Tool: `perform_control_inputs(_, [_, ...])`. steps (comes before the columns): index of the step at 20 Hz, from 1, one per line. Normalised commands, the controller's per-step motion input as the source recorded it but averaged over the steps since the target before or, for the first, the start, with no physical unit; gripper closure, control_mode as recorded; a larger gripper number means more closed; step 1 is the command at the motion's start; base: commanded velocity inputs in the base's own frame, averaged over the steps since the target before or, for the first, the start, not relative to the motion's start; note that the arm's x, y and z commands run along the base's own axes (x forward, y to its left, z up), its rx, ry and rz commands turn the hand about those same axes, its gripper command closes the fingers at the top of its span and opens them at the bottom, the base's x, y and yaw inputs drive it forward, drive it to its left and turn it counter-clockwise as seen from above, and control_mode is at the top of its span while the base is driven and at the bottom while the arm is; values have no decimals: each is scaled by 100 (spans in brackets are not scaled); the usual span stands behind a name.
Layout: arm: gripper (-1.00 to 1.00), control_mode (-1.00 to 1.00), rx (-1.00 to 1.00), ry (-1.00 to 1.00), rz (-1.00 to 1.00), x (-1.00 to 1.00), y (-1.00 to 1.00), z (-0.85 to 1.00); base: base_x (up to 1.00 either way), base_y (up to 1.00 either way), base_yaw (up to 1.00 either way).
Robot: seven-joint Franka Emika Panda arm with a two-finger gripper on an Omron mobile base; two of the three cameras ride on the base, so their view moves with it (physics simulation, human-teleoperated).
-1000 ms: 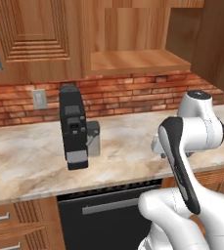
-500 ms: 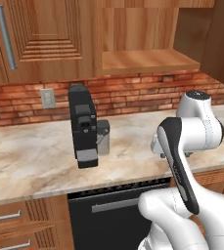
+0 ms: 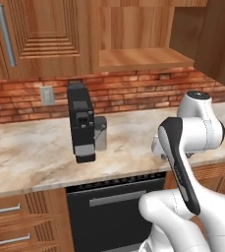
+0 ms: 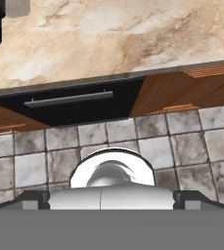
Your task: Open the cabinet. Pick the bar soap and place it next to the sink. Then close the cabinet.
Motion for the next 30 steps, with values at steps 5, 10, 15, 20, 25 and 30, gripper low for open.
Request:
perform_control_inputs(5, [-100,100,0,0,0,0,0,0,-27,1,0])
perform_control_inputs(10, [-100,100,0,0,0,0,0,0,0,0,0])
perform_control_inputs(15, [-100,100,0,0,0,0,0,0,0,0,0])
perform_control_inputs(20, [-100,100,0,0,0,0,0,0,0,0,0])
perform_control_inputs(25, [-100,-100,0,0,0,0,0,0,0,0,0])
perform_control_inputs(30, [-100,-100,0,0,0,0,0,0,0,0,0])
